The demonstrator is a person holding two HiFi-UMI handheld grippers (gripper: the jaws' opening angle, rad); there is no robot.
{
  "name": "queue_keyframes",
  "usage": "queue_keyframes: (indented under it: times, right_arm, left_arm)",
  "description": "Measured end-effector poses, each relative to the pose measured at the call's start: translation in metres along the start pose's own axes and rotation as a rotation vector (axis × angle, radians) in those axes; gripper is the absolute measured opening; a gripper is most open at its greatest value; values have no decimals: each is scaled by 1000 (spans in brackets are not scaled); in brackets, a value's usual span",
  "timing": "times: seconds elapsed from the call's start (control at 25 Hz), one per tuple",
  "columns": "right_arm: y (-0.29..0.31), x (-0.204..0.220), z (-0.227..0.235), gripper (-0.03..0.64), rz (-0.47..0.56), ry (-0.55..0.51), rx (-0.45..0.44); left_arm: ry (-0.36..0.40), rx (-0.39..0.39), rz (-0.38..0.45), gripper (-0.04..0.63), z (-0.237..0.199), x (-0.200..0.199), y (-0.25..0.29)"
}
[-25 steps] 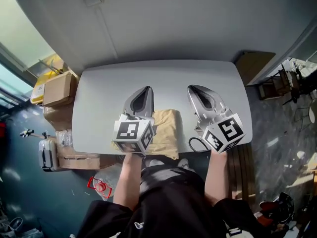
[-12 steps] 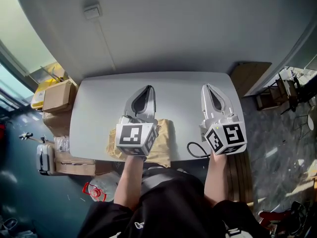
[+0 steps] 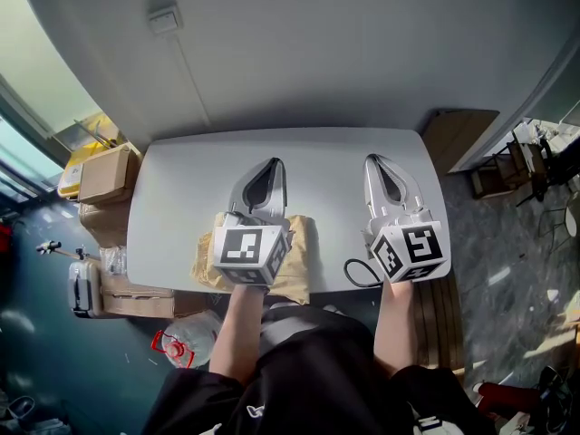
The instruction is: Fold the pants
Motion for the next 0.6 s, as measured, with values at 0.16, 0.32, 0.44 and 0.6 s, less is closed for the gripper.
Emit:
queue_keyframes:
  times: [0.16,0.32,0.44,0.6]
  right_arm:
    - [0,2,1,3,-6,-1,0]
    - [1,4,1,3,-12,-6,-6]
    - [2,4,2,3,-19,-7,-13]
    - [3,13,3,3,-25,14,-23]
  left_arm:
    - [5,9,-1,5,3,2,2]
    - [5,10,-6,5,3,4,3]
    - [0,7,-1,5,4,2,4]
    - [0,9,7,5,5,0,6]
Point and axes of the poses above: the fingertips, and each gripper's own axes: y forward along the fingers, z to its right, x out of its underside, the point moved 1 cm from there along -y, backward along the fingers, and after that the axes turned 11 degrees about -x, right-handed, at the moved point
